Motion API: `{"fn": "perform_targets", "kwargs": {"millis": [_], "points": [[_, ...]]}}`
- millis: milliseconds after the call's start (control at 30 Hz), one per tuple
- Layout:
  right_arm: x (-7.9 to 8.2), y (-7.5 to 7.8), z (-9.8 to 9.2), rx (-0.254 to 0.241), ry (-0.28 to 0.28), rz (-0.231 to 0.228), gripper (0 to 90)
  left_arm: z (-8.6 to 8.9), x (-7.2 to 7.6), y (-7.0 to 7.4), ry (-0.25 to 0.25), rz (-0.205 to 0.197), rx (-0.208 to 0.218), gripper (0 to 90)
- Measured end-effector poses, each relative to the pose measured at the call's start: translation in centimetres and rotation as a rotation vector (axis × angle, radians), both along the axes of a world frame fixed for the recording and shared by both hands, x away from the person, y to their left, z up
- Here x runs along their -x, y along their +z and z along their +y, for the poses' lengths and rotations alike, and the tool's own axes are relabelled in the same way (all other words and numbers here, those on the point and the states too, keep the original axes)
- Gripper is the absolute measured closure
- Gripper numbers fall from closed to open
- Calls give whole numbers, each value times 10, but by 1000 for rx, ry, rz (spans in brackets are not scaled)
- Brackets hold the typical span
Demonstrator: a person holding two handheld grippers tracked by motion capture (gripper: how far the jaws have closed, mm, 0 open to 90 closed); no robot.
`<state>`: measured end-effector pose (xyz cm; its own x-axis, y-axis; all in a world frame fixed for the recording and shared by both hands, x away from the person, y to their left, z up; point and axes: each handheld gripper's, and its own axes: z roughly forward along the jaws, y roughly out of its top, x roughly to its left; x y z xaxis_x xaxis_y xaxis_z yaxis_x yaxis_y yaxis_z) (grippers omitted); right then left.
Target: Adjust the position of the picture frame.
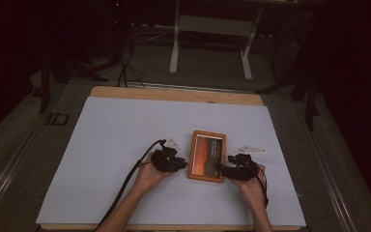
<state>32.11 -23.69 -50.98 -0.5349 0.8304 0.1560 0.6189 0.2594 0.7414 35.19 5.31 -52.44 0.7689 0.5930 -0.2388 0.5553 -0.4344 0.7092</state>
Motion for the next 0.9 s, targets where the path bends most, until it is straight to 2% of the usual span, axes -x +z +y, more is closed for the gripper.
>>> {"fn": "perform_targets", "kwargs": {"millis": [100, 167, 267, 367, 500, 700, 833, 900], "points": [[-5, -4, -3, -29, 5, 26, 301, 5, -3, 6, 33, 14, 87, 576], [-8, -7, -4, -49, 9, 40, 291, 4, -5, 6, 44, 23, 113, 506], [-13, -9, -3, -73, 14, 54, 285, -2, -8, 1, 43, 47, 128, 440], [-16, -10, -1, -97, 20, 67, 286, -8, -10, -4, 31, 66, 134, 413], [-19, -11, 1, -91, 23, 77, 288, -16, -14, -8, 18, 94, 125, 409], [-22, -16, 1, -89, 27, 108, 289, -23, -19, -15, -4, 138, 147, 409], [-26, -20, 2, -121, 44, 145, 274, -25, -20, -17, -5, 155, 155, 402], [-26, -20, 2, -122, 41, 149, 275, -24, -19, -15, 6, 161, 148, 416]]}}
